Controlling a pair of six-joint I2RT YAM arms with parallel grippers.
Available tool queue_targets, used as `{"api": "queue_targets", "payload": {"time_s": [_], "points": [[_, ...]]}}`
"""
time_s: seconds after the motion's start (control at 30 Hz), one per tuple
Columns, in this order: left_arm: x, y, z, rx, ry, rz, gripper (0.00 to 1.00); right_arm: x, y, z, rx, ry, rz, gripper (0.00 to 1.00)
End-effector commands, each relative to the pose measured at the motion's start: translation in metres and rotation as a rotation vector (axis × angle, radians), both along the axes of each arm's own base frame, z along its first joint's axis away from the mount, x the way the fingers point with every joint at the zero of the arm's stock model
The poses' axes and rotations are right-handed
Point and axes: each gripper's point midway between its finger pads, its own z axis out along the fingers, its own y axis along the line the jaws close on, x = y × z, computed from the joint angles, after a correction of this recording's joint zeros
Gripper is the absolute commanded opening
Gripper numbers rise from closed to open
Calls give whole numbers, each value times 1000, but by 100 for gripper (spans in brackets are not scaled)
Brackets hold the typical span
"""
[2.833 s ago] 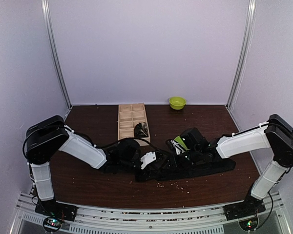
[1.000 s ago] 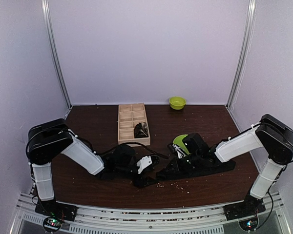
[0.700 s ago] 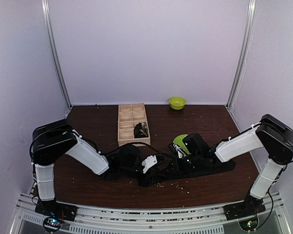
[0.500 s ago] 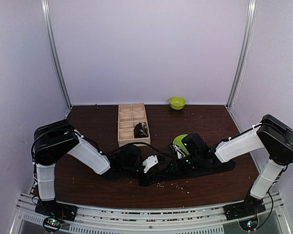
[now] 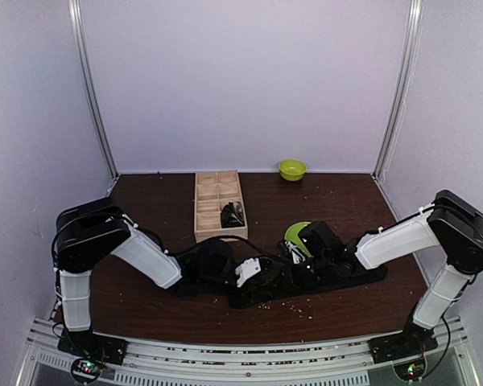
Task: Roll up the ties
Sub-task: Adjust the tie at the center of the board.
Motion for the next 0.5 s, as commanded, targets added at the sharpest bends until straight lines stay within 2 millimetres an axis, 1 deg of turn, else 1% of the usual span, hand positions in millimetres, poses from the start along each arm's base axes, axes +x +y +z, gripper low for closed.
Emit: {"api": "queue_targets", "payload": {"time_s": [0.0, 0.07, 0.2, 0.4, 0.47], "points": [[-1, 10, 4, -23, -18, 15, 62, -3, -21, -36, -147, -4, 7, 0], [-3, 15, 8, -42, -25, 25, 65, -2, -26, -44, -163, -7, 7, 0], [-4, 20, 6, -45, -28, 33, 65, -2, -33, -49, -192, -30, 17, 0], [-3, 13, 5, -37, -20, 21, 63, 1, -42, -51, -213, -52, 16, 0], [-1, 11, 6, -49, -18, 22, 63, 2, -41, -52, -215, -53, 14, 0]]}}
